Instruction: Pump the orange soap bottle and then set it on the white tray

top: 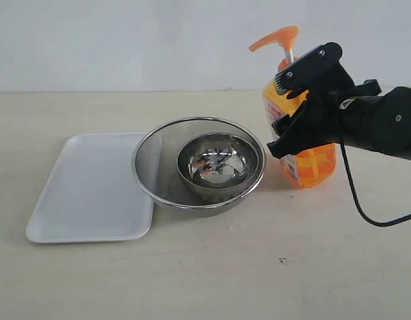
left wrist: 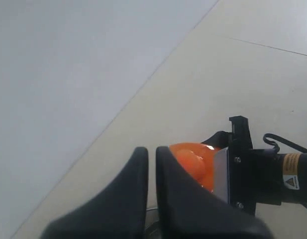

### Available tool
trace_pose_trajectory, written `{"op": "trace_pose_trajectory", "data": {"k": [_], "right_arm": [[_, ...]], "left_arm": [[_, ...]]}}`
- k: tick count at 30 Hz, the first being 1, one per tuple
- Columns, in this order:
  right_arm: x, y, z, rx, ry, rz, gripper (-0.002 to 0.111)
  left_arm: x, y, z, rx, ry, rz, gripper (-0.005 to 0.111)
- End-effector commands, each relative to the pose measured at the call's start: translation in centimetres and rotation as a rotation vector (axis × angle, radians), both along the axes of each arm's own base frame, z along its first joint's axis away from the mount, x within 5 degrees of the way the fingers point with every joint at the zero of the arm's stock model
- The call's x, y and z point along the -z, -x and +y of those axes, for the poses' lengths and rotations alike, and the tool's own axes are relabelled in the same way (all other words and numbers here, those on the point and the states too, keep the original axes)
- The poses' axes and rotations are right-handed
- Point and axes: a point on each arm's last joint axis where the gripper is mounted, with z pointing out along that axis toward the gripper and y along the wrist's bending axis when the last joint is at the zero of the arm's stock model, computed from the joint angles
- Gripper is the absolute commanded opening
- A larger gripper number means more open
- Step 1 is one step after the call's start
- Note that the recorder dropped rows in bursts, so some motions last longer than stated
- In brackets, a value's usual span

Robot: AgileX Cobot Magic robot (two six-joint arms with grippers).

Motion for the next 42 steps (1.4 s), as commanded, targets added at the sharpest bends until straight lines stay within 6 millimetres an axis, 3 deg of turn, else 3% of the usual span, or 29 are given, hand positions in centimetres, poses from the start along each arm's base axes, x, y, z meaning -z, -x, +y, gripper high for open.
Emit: {"op": "trace_pose_trajectory", "data": {"k": [1,12,30,42], "right_arm": [[1.5,0.6,0.1,0.005,-0.023,0.116,0.0],[-0.5,1.0,-0.1,0.034,-0.091,0.073,0.0],[-0.5,0.8,-0.4,0.131,-0.186,0.09,0.0],[-0.5,0.8,-0.4,0.146,-0.202,0.096,0.0]], "left_arm": [[-0.8,0.6,0.6,-0.015,0.002,-0.017,0.005],[-2.1,1.5,1.7,-0.027,-0.001,-0.046,0.005],[-4.5,3.9,4.4,-0.064,-0.029,-0.073,0.005],[-6.2,5.7,7.3,-0.169,-0.055,-0.09,0.005]]}}
